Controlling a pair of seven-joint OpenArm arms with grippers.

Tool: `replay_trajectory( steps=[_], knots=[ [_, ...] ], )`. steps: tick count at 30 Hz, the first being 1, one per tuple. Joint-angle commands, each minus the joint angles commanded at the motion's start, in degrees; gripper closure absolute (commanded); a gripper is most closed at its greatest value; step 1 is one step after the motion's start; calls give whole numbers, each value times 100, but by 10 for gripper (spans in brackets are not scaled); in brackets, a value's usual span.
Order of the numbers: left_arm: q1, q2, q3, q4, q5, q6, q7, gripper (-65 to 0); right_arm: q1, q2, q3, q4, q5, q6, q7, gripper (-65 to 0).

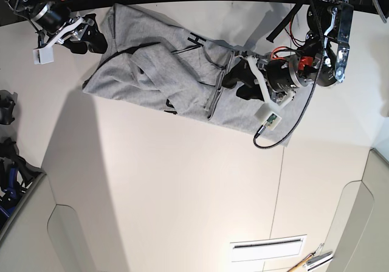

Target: Fold the T-shirt properly

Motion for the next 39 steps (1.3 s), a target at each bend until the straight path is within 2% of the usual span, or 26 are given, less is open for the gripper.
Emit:
replay_trajectory(
  steps=[4,9,17,25,29,33,39],
  knots=[
    [0,0,0,0,-2,0,0,-342,68,-103,-72,-13,33,0,33,-425],
    [0,0,0,0,2,0,15,-342,282,-122,-531,-525,50,-52,74,-425],
    [0,0,0,0,2,0,24,-342,411,-133,-553,-820,684,22,-125,-424],
    [0,0,0,0,2,0,22,-342,428,-640,-564,-817,925,26,-144,-424],
    [2,-2,0,0,2,0,20,-342,577,-758,-601,-820,905,24,-170,-424],
    [0,0,0,0,0,0,22,-342,686,-774,-909,-820,778,24,-162,-424],
    [2,0,0,0,0,0,22,-342,761,-870,-1078,-820,448,2,28,-414]
  ],
)
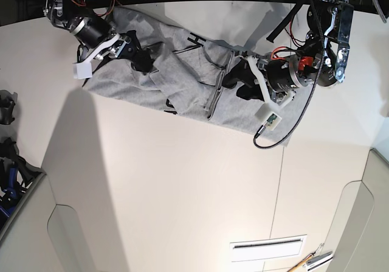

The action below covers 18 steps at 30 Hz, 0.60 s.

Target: Fold the T-shirt properly

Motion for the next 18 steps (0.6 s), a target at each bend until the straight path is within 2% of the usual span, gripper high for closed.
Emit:
replay_trajectory(
  steps=[1,2,4,5,10,15,18],
  knots=[
    [-2,0,0,0,0,0,-2,-342,2,4,2,0,-4,0,26,-371],
    [-4,0,0,0,0,0,-2,-342,17,4,2,0,-9,0,24,-299],
    [-7,0,0,0,-33,2,-4,-342,52,4,2,2,-177,2,26,-81],
    [-20,0,-9,2,-129,0,-4,-342,92,4,2,2,-284,9,24,0],
    [-46,-2,-304,334,-472,-133,7,-342,221,170,90,70,-481,59,24,0],
    [-15,-4,-787,492,-466,-129,52,-342,221,907,706,92,-476,59,24,0],
    [4,-4,-990,472,-446,-127,260,-342,221,1449,1176,92,-472,59,24,0]
  ],
)
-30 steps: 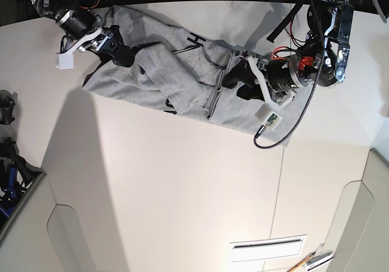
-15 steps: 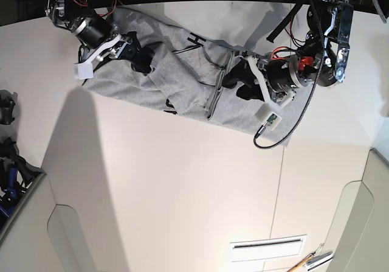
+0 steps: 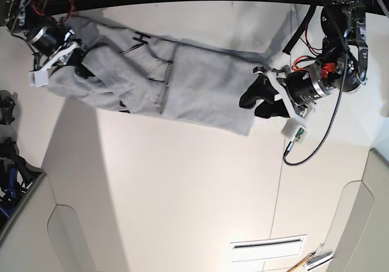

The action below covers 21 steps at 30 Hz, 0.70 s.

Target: Fold the T-shirt properly

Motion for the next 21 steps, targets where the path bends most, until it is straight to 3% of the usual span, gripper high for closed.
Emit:
replay_trajectory(
  steps=[6,10,15,21],
  knots=[
    [365,4,-11,-2,-4,0,0,-342,20,1005,409,0,-2,0,0,0],
    [669,146,0,-26,-2,-2,-151,-342,387,1342,407,2,0,-4,-33,0],
    [815,787,0,-597,313,-2,-442,-342,1029,1235,363,190,234,0,-179,0],
    [796,1370,4,-1285,466,-4,-682,-342,1143,597,-155,1193,-4,-17,-212,0]
  ],
)
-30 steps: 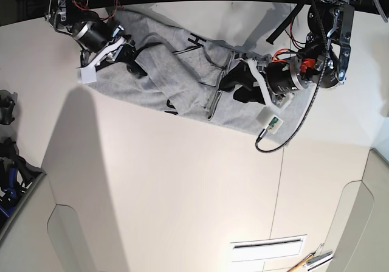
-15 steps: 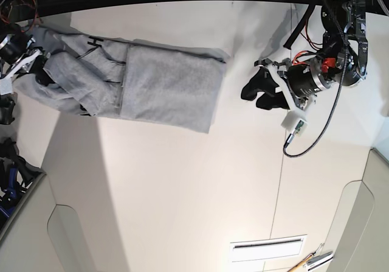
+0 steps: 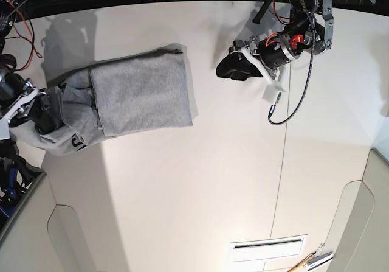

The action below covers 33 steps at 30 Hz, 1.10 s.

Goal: Fold the T-shirt properly
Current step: 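Grasp the folded bundle's end with the right gripper and fold it over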

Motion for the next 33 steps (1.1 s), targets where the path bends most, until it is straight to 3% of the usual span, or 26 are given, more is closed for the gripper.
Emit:
replay_trajectory(
  steps=[5,9,12,13,18,20,25,33],
  knots=[
    [7,608,33,-55,415,2,-96,-342,0,-551,-1145,496,-431,-48,74,0],
    [7,629,227,-55,509,2,-92,-342,-4,-1023,-2334,396,-1294,-48,367,0],
    [4,629,299,-55,494,2,-92,-342,9,-1217,-3213,223,-2114,-90,511,-420],
    [2,629,299,-55,479,2,-92,-342,20,-1217,-3458,210,-2201,-90,509,-461],
    [7,511,299,-52,2,-195,345,-342,417,-1222,-4295,212,-2210,-90,507,-458],
    [7,402,286,-52,-267,-202,636,-342,577,-1300,-4358,212,-2205,-90,424,-458],
    [7,-81,284,-24,-730,-202,680,-342,841,-1375,-4170,420,-2205,-92,44,-458],
    [4,-245,271,-17,-734,-202,680,-342,824,-1373,-2688,715,-1818,-92,-177,-457]
  ],
)
